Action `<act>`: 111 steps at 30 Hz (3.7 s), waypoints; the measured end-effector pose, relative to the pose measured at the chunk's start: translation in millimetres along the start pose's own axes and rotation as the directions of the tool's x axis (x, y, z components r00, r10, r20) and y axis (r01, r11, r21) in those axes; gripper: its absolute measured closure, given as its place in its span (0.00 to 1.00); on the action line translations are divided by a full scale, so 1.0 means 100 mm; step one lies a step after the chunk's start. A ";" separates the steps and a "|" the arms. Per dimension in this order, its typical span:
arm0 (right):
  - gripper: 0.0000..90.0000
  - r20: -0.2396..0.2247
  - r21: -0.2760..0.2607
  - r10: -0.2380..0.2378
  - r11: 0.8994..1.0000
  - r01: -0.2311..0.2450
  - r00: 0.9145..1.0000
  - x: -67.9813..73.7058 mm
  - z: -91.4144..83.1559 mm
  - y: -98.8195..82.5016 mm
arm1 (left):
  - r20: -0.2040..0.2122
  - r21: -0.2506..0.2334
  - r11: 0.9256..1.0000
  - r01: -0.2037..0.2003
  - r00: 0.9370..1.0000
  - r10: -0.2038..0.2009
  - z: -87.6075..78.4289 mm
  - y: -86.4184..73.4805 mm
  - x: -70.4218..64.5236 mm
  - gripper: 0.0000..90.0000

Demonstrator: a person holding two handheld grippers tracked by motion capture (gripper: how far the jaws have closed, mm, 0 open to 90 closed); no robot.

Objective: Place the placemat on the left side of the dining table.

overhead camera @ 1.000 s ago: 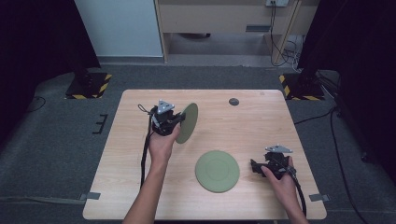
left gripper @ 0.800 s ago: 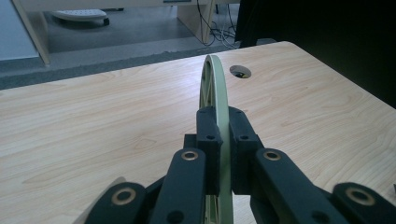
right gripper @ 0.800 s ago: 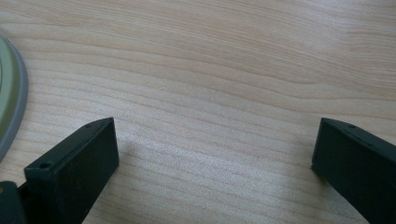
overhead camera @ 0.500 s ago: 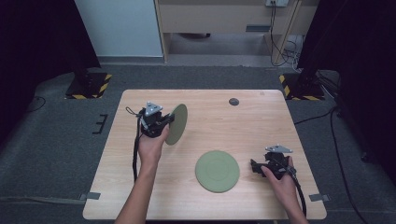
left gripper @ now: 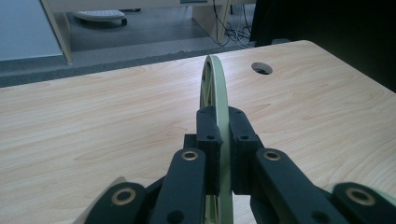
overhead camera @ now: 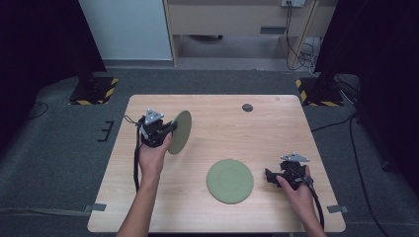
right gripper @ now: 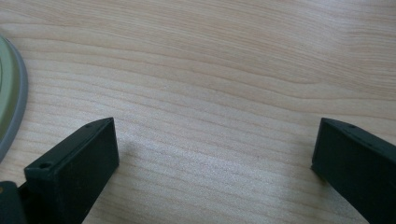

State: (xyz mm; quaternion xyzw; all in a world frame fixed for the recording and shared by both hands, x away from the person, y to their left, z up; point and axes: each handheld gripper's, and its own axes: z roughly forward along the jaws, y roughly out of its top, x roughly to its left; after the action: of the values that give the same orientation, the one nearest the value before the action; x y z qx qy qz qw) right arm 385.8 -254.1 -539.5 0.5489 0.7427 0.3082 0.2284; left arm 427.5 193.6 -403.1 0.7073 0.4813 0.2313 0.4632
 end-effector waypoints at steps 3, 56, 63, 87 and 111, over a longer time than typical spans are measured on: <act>0.01 -0.001 0.000 0.000 1.000 0.000 1.000 0.00 0.00 0.00 | -0.003 0.000 1.000 0.004 1.000 -0.004 -0.02 -0.02 0.03 0.95; 0.01 0.001 0.000 0.001 1.000 -0.001 1.000 0.00 0.00 0.00 | -0.098 -0.019 0.993 0.116 0.988 -0.117 -0.43 -0.48 0.59 0.95; 0.01 0.000 0.001 0.002 1.000 -0.002 1.000 0.00 0.00 0.00 | -0.120 -0.027 0.991 0.133 0.983 -0.135 -0.46 -0.54 0.68 0.95; 0.01 0.012 0.000 0.011 1.000 -0.011 1.000 0.01 0.00 0.00 | -0.163 0.036 0.979 0.200 0.968 -0.192 -0.31 -0.85 1.21 0.95; 0.01 0.012 -0.001 0.007 1.000 -0.007 1.000 0.01 0.00 0.00 | -0.227 0.104 0.967 0.234 0.952 -0.206 -0.17 -0.95 1.40 0.93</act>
State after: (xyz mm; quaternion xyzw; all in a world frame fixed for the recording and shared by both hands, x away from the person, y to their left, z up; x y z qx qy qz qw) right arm 385.7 -252.9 -539.5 0.5533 0.7392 0.3060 0.2318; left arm 429.9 336.8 -495.4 0.6488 0.6184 0.2213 0.3844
